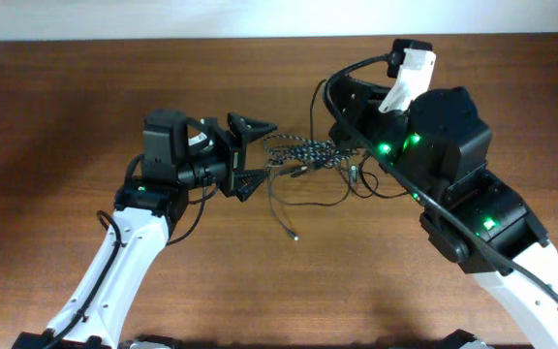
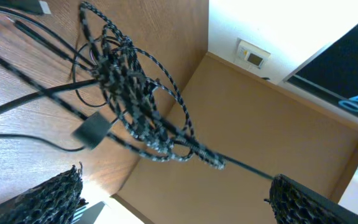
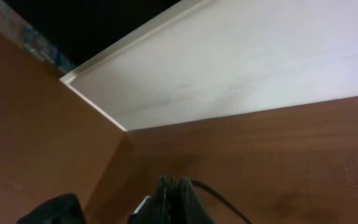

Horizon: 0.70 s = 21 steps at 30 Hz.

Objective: Untangle cables

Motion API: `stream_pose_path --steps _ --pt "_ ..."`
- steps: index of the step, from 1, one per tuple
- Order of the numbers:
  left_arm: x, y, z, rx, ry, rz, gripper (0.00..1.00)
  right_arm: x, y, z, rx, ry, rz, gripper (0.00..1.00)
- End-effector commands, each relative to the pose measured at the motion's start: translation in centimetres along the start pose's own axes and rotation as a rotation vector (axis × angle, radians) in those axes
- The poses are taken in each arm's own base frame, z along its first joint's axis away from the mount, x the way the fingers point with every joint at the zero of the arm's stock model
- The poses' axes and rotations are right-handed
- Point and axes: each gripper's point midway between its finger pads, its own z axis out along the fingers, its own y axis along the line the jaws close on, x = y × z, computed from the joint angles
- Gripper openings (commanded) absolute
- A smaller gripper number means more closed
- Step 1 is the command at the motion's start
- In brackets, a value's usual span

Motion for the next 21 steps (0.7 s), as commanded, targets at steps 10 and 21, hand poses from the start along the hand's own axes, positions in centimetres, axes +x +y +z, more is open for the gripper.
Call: stream_pose_path --steps 10,21 --pt "-0.4 1.1 1.3 -0.061 -0.104 0.002 0.99 -0.3 2.0 -0.4 -0.084 0.02 0.055 0.04" --pt "-1.8 2.5 1.8 -0.126 -0.262 -0.005 0.67 2.2 4.9 -0.8 -0.253 0.162 0.058 0.04"
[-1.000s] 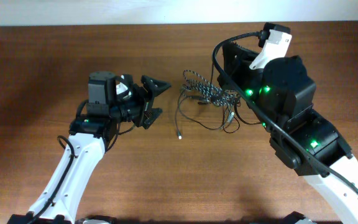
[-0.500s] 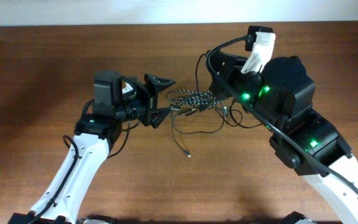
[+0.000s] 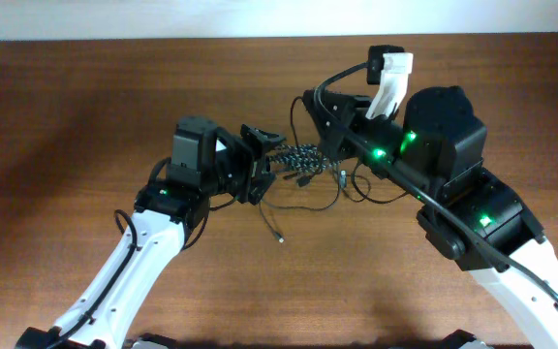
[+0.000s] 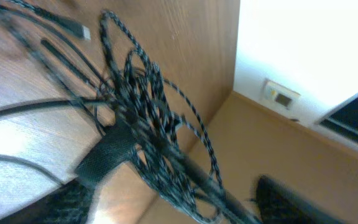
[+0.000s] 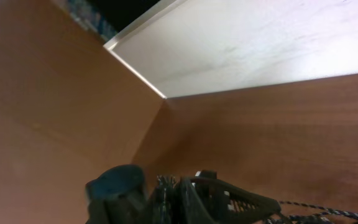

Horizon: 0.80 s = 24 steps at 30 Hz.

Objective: Untangle cables

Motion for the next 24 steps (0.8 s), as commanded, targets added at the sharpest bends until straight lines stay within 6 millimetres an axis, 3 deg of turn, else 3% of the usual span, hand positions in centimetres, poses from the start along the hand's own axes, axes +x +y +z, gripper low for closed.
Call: stream_pose_path --steps 1,4,7,8,9,12,16,19,24 --pt "-1.6 0.2 0.0 -0.012 -0.096 -0.004 0.56 -0.1 2.3 -0.5 -0.091 0.026 0.005 0.04" --pt "-1.9 0.6 0.0 -0.027 -0.114 -0.011 0.34 0.3 2.6 -0.5 -0.114 0.044 0.005 0.04" --pt "-3.5 4.4 -0.7 -0.179 -0.225 -0.073 0.14 0.8 3.3 -0.7 -0.152 0.082 0.052 0.04" --pt "-4.0 4.9 -1.0 -0.201 -0.261 -0.077 0.04 0.8 3.3 -0.7 -0.152 0.082 0.052 0.04" --pt "-4.3 5.0 -1.0 -0.203 -0.277 -0.076 0.0 0.8 3.3 -0.7 -0.152 0.082 0.052 0.04" --pt "-4.9 5.0 -1.3 -0.216 -0.285 0.028 0.0 0.9 3.3 -0.7 -0.15 0.084 0.052 0.05" --pt "-5.8 4.9 -1.8 -0.236 -0.265 0.222 0.0 1.4 2.0 -0.6 -0.091 0.096 0.058 0.2" --pt "-5.9 4.7 -2.4 -0.207 -0.191 0.26 0.0 2.2 -1.0 -0.6 0.058 0.101 0.078 0.3" --pt "-6.5 5.5 -2.9 -0.236 -0.202 0.231 0.0 6.3 -7.2 -1.3 0.35 0.233 0.109 0.43"
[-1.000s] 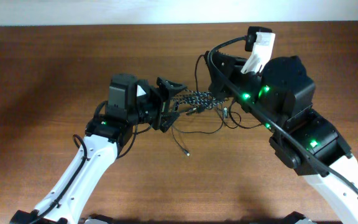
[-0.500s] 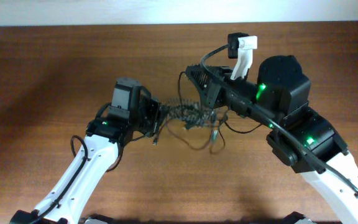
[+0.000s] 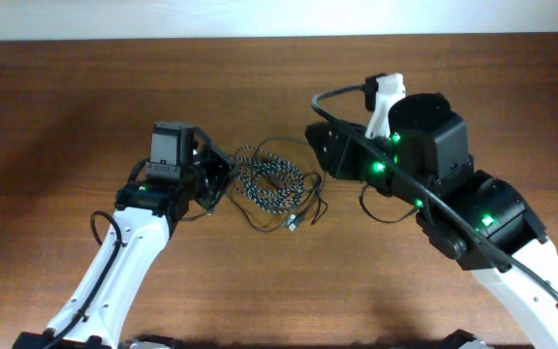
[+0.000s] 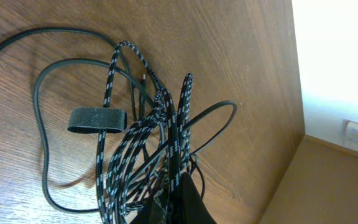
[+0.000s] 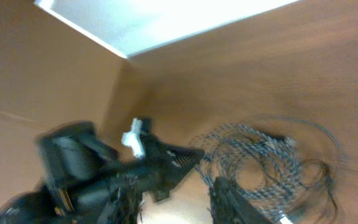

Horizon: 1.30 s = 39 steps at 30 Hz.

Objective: Untangle cables

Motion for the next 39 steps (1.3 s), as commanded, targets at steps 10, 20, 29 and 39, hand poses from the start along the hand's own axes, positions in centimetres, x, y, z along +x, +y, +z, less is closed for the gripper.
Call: stream_pose_path --steps 10,20,29,39 --pt "0.0 3.8 -0.3 -0.163 -0.021 -0.024 0.99 7.8 -9.2 5.3 0.395 0.354 0.061 0.57" --pt "-1.7 5.9 -0.9 -0.294 -0.082 0.347 0.99 8.6 -11.3 5.5 0.469 0.362 0.053 0.8" --pt "-2.6 6.7 -1.0 -0.345 -0.123 0.348 0.99 8.8 -11.4 5.5 0.473 0.365 0.054 0.99" --pt "-1.4 8.6 5.4 -0.37 0.002 0.359 1.0 8.8 -11.5 5.5 0.473 0.365 0.053 0.99"
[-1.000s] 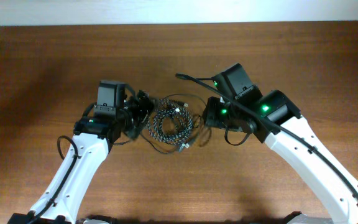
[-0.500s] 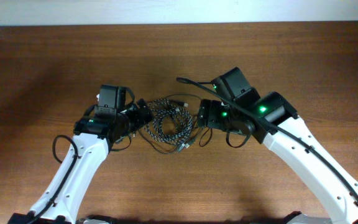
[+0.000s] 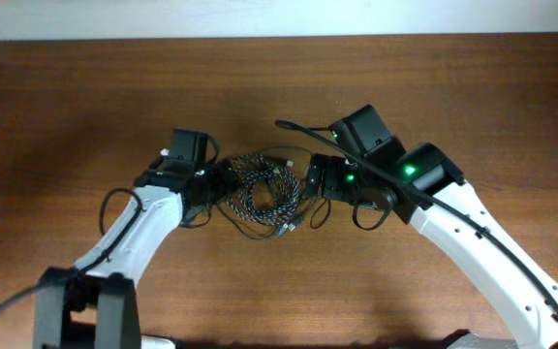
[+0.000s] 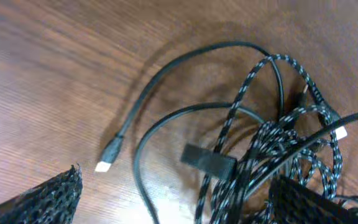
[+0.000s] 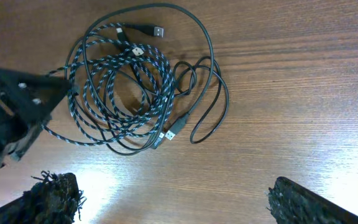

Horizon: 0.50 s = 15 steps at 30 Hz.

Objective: Untangle cables

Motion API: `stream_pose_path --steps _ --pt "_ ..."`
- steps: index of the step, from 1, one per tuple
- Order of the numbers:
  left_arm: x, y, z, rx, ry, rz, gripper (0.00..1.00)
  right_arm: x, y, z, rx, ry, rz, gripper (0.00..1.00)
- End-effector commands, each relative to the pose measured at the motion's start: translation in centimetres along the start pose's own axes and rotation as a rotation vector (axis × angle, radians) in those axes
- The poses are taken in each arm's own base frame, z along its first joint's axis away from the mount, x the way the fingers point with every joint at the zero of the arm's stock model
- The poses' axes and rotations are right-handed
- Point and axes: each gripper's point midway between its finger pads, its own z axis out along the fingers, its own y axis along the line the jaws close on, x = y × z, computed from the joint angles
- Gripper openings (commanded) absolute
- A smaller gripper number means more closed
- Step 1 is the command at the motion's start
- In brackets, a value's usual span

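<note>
A tangle of black-and-white braided cable (image 3: 260, 191) and thin black cable (image 3: 305, 209) lies on the wooden table. In the right wrist view the braided coil (image 5: 124, 93) is looped with the black cable (image 5: 215, 81), and USB plugs stick out of it. My left gripper (image 3: 218, 189) is open at the pile's left edge. In its own view, braided strands (image 4: 272, 140), a black cable (image 4: 166, 68) and a dark strap (image 4: 209, 162) lie between its fingers (image 4: 42, 199). My right gripper (image 3: 310, 180) is open just right of the pile, with only bare table between its fingers (image 5: 51, 199).
The brown wooden table (image 3: 85, 87) extends on all sides of the pile. A white wall strip (image 3: 260, 17) runs along its far edge. A loose silver plug (image 4: 107, 165) lies beside the left finger.
My left gripper was shut on the braided strands and is now open over them. My right arm has dropped lower, its gripper open beside the pile. The tangle lies flat and more compact.
My right gripper was shut on a cable, holding the tangle off the table, and the left was open beside it. The left was then open around the bundle, then shut on it with the right open. Now both are open and the pile rests on the table.
</note>
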Motion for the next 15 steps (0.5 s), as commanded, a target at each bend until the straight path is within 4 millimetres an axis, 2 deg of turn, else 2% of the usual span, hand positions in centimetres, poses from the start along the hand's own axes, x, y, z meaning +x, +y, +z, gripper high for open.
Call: stream_pose_path --steps 1,3,4,5,6,9,11,12,14,15 --pt "1.0 -2.9 1.6 0.094 0.034 0.066 1.0 0.3 -0.2 0.3 0.015 0.004 -0.001 0.99" --pt "2.1 -4.3 2.6 0.111 0.049 0.11 0.99 0.3 -0.2 0.3 0.014 0.004 -0.001 0.99" --pt "3.0 -4.7 3.4 0.105 0.063 0.134 0.91 0.3 -0.2 0.3 0.014 0.004 -0.001 0.99" --pt "3.1 -4.3 3.8 0.079 0.059 0.14 0.71 0.3 -0.2 0.3 0.015 0.005 -0.001 0.99" --pt "3.0 -4.0 4.2 0.058 0.055 0.14 0.67 0.3 -0.2 0.3 0.015 0.005 -0.001 0.99" --pt "2.8 -4.1 4.5 0.063 0.048 0.141 0.65 0.3 -0.2 0.3 0.015 0.004 -0.001 0.99" --pt "3.1 -3.8 5.5 0.051 0.06 0.139 0.49 0.3 -0.3 0.3 0.015 0.004 -0.001 0.99" --pt "3.3 -3.6 6.1 0.043 0.07 0.138 0.26 0.3 -0.3 0.3 0.015 0.005 -0.001 0.99" --pt "3.4 -3.4 6.4 0.037 0.075 0.137 0.0 0.5 -0.5 0.3 0.024 0.014 -0.001 0.99" --pt "3.4 -3.7 6.3 0.05 0.078 0.137 0.0 0.5 -0.5 0.3 0.025 0.016 -0.001 0.99"
